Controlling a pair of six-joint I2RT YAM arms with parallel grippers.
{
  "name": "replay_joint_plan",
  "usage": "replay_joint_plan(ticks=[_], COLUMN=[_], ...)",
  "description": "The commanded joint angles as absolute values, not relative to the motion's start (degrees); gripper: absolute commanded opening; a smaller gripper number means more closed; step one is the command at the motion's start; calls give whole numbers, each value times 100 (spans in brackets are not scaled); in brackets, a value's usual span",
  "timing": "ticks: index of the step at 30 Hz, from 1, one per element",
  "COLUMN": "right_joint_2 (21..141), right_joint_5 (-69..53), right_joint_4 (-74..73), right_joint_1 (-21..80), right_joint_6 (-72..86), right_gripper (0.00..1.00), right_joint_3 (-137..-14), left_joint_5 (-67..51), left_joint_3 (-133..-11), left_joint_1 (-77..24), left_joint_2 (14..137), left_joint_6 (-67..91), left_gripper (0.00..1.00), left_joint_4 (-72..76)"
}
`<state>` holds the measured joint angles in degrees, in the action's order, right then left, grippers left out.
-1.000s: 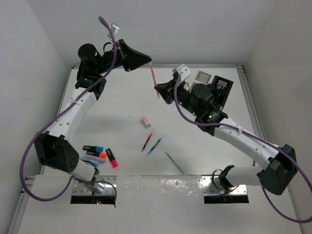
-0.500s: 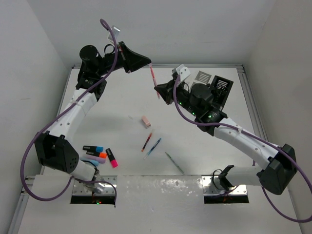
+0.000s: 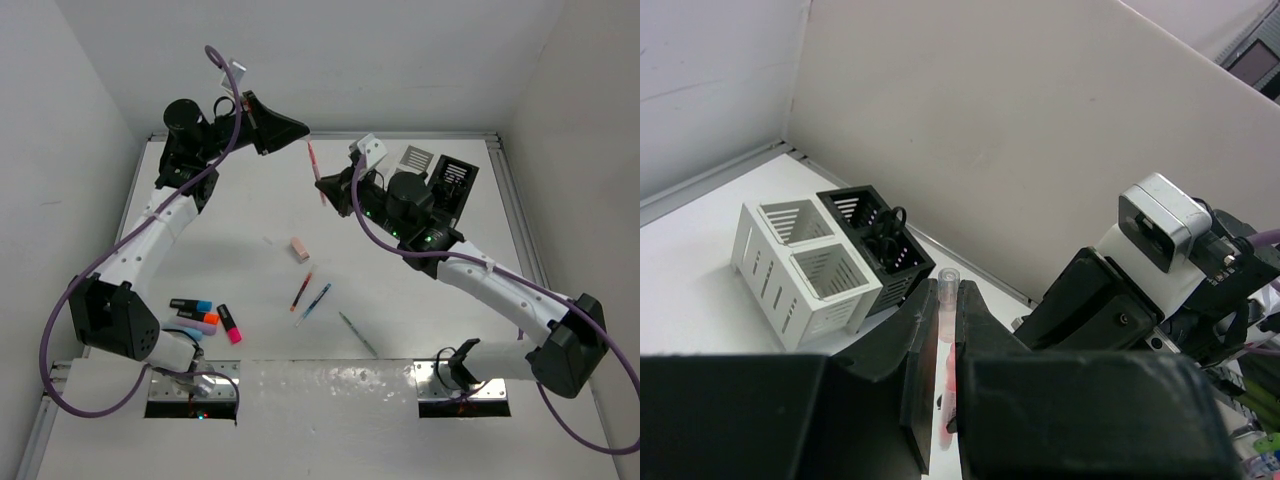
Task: Sort the stationery into containers
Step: Close the pen cap on the pen.
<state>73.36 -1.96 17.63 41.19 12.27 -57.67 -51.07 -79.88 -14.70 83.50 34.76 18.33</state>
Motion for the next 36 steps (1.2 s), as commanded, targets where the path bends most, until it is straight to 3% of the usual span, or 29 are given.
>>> replay_joint_plan(ticks=[1,36], right_joint_2=[7339,7146], right_joint_5=[-141,-105], right_joint_4=[2232,2180], right_joint_1=[4148,4166], right_joint_6=[1318,1353], right_gripper=[0,0], right_joint_3=[-6064,-5906], left_joint_5=[-5221,-5133], left_joint_3=[-7919,-8411], left_joint_1=[-1556,-1511], left_joint_2=[8139,8350], left_joint_6=[3498,2944], left_gripper=[0,0], left_joint_4=[2039,1573])
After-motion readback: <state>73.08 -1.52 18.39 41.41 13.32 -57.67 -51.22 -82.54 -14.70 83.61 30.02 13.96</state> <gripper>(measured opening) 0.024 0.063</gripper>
